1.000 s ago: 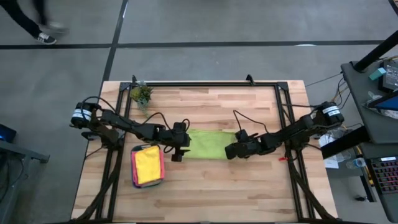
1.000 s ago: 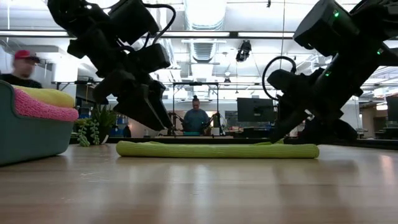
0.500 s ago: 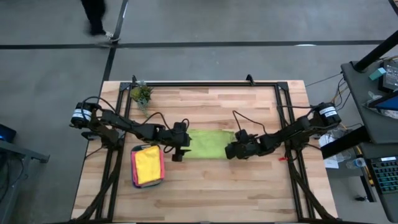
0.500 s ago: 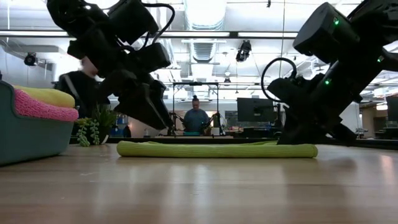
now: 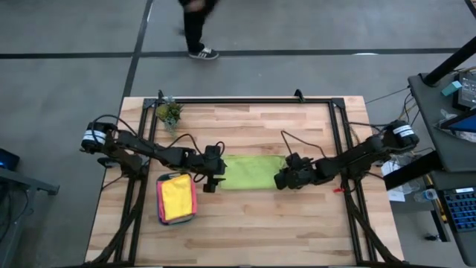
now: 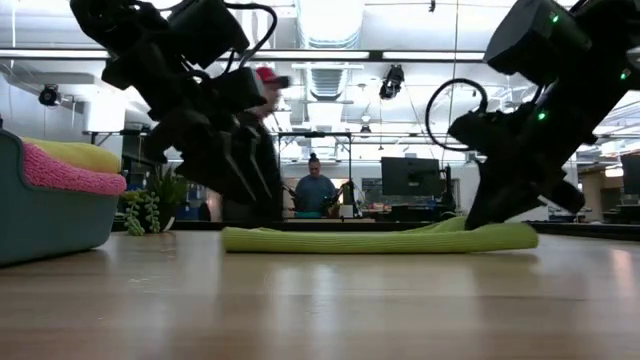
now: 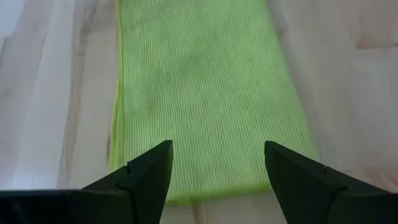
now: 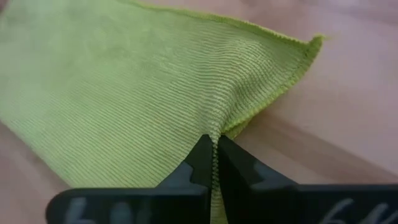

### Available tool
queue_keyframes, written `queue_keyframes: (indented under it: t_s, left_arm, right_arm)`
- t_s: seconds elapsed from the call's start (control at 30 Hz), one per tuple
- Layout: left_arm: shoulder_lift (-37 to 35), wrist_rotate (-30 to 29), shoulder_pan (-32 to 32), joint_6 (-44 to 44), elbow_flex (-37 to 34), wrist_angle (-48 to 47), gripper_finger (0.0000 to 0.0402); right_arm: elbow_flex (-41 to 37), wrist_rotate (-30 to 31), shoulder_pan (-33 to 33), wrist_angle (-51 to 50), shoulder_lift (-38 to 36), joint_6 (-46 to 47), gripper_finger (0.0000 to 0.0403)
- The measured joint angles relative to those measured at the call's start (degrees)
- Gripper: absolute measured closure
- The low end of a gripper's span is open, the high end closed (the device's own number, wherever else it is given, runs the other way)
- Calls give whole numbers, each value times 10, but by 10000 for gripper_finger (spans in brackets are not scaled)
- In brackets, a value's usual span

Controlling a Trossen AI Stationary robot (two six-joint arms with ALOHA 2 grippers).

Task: Fold microfiber towels
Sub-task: Fold the green microfiber cloth

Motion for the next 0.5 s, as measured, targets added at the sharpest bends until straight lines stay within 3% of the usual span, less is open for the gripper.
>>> queue_keyframes:
  t_s: [0.27, 0.5]
  left_arm:
    - [1, 12, 0, 0, -7, -33, 164]
    - [19, 60, 0, -2, -38, 23, 164]
  right_arm:
    - [0, 3, 0, -86, -104, 4, 394]
    - [16, 5, -1, -62, -112, 0, 394]
